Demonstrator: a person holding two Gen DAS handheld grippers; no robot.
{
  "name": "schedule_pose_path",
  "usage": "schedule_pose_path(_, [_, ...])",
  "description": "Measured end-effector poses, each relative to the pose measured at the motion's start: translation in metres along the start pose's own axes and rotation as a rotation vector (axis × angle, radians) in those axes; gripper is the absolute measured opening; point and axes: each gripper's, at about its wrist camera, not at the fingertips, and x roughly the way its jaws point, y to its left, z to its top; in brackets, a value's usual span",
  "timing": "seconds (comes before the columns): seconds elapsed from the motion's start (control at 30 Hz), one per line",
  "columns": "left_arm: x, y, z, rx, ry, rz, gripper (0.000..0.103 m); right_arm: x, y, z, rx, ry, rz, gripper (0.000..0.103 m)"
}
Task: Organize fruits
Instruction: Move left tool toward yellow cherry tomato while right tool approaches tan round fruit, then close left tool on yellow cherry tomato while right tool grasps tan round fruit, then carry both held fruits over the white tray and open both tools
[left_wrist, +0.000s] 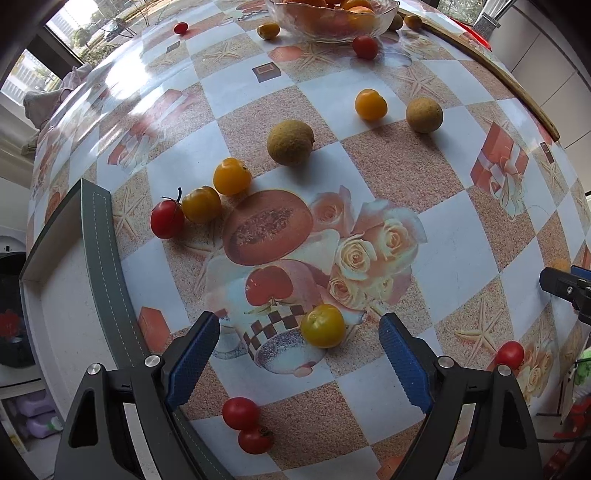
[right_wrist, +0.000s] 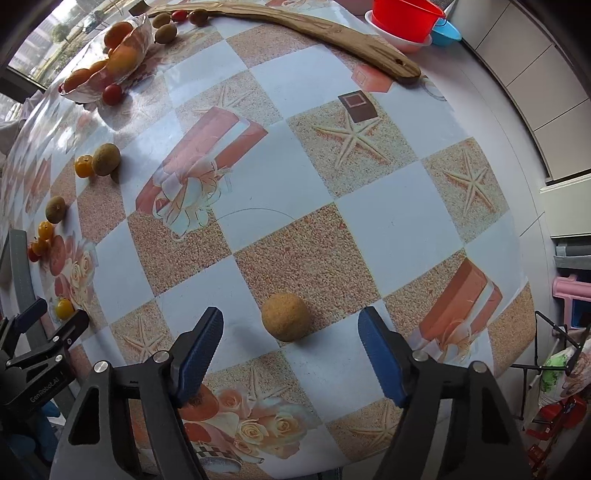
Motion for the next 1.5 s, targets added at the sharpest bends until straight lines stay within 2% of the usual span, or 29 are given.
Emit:
schedule_pose_path(0.07, [0.002, 0.002, -0.002, -0.006, -0.005, -0.019, 0.086, 0.003, 0.003, 0.001, -0.017, -0.003, -0.02, 0.073])
schedule_pose_path(0.13, [0.002, 0.001, -0.003, -0.004, -0.008, -0.043, 0.077, 0.005, 0.013, 0.005, -0.04, -0.005, -0.035, 0.065])
schedule_pose_path(0.2, [0.001, -0.004, -0.005, 0.009, -0.014, -0.067, 0.062, 0.003, 0.019, 0.002, -0.061, -0.01, -0.04, 0.051])
schedule_pose_path(0.23, [0.0, -0.006, -0.006, 0.015, -0.018, -0.077, 0.058, 0.002, 0.02, 0.002, -0.065, -0.012, -0.035, 0.036])
schedule_pose_path(0.27, [0.0, -0.007, -0.006, 0.022, -0.022, -0.082, 0.048, 0.002, 0.022, 0.003, -0.062, -0.008, -0.025, 0.027])
schedule_pose_path(0.3, [-0.001, -0.009, -0.006, 0.034, -0.032, -0.088, 0.033, 0.002, 0.022, 0.004, -0.054, -0.004, -0.012, 0.027])
schedule_pose_path(0.37, [-0.002, -0.006, -0.005, 0.039, -0.03, -0.085, 0.025, 0.002, 0.022, 0.004, -0.034, 0.002, 0.019, 0.027])
schedule_pose_path(0.47, [0.0, 0.01, -0.001, -0.019, -0.009, -0.168, 0.022, -0.006, 0.022, 0.0, -0.005, 0.01, 0.073, 0.027])
schedule_pose_path(0.57, [-0.007, 0.021, -0.002, -0.041, -0.026, -0.193, 0.022, -0.016, 0.028, 0.001, -0.011, 0.011, 0.103, 0.027])
schedule_pose_path(0.8, [-0.024, 0.044, -0.016, -0.036, -0.062, -0.208, 0.022, -0.035, 0.064, 0.003, -0.056, 0.007, 0.154, 0.027])
schedule_pose_path(0.97, [-0.038, 0.059, -0.029, -0.085, -0.081, -0.21, 0.022, -0.047, 0.093, -0.004, -0.109, -0.003, 0.184, 0.027])
schedule_pose_path(1.03, [-0.049, 0.064, -0.034, -0.116, -0.087, -0.211, 0.022, -0.063, 0.076, -0.006, -0.138, -0.002, 0.192, 0.027])
schedule_pose_path(1.2, [-0.057, 0.098, -0.045, -0.187, -0.111, -0.197, 0.022, -0.074, 0.113, -0.009, -0.211, -0.005, 0.213, 0.027])
schedule_pose_path(1.5, [-0.056, 0.172, -0.072, -0.302, -0.128, -0.124, 0.022, -0.076, 0.222, -0.019, -0.398, 0.001, 0.252, 0.027])
